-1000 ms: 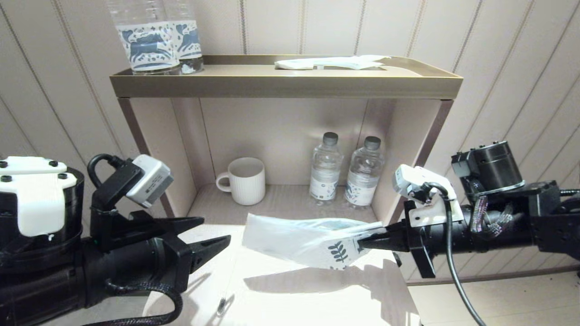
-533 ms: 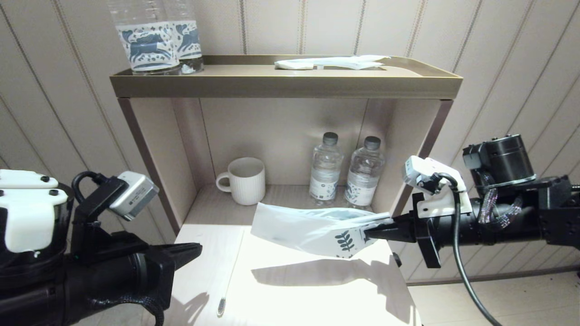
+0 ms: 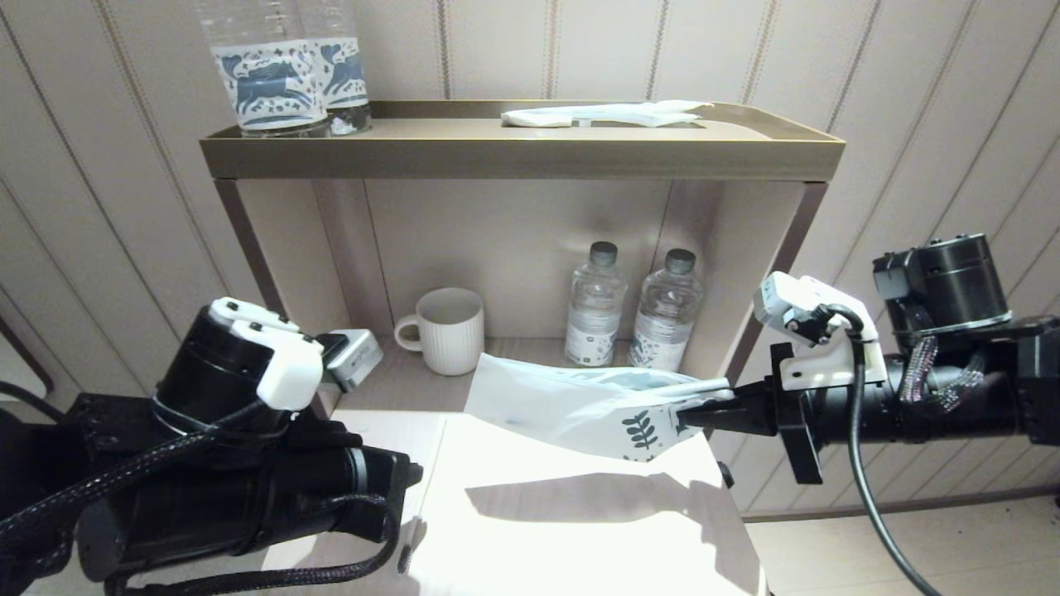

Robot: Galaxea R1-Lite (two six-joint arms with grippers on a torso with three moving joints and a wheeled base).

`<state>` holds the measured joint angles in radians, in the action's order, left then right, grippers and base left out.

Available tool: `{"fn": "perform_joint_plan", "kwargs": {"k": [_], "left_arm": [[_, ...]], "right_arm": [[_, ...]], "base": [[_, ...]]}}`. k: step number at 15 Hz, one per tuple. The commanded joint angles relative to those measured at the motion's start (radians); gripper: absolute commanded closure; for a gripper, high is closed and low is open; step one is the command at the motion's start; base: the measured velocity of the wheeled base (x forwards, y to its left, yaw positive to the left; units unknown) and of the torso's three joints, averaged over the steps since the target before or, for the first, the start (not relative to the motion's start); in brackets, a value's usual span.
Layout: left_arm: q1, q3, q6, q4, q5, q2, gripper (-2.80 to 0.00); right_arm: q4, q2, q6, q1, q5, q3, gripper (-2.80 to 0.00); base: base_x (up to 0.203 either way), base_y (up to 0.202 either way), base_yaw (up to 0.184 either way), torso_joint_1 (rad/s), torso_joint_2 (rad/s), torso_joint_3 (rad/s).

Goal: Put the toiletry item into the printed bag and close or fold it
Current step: Pick up a toothbrush

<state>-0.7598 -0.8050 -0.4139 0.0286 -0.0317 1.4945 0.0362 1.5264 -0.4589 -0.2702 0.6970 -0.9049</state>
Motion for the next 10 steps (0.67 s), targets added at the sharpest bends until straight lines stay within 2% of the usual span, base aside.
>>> {"fn": "perform_joint_plan", "kwargs": {"k": [1,2,4,10], "left_arm": [[-0.017,-0.049,-0.021,0.028,-0.003,0.072,0.0],[-0.018,-0.063,-0.045,0.032,-0.009,0.095,-2.8],[-0.017,-0.072,-0.071,0.031,-0.01,0.128,-2.8],[0.027,-0.069,-0.075,-0.031,-0.007,0.267,-2.8]], "right_arm": [[0.001,-0.005,-0.003,-0.003,0.004,0.0,0.0],[0.001,-0.01,-0.003,-0.005,0.004,0.001,0.0],[-0.001,-0.018,-0.003,-0.007,0.004,0.003,0.0],[-0.001,-0.023,-0.003,-0.012,0.006,0.006,0.0]], "base": [[0.0,0.0,0.0,0.0,0.0,0.0],[0.0,0.0,0.0,0.0,0.0,0.0],[0.0,0.0,0.0,0.0,0.0,0.0],[0.0,0.0,0.0,0.0,0.0,0.0]]}}
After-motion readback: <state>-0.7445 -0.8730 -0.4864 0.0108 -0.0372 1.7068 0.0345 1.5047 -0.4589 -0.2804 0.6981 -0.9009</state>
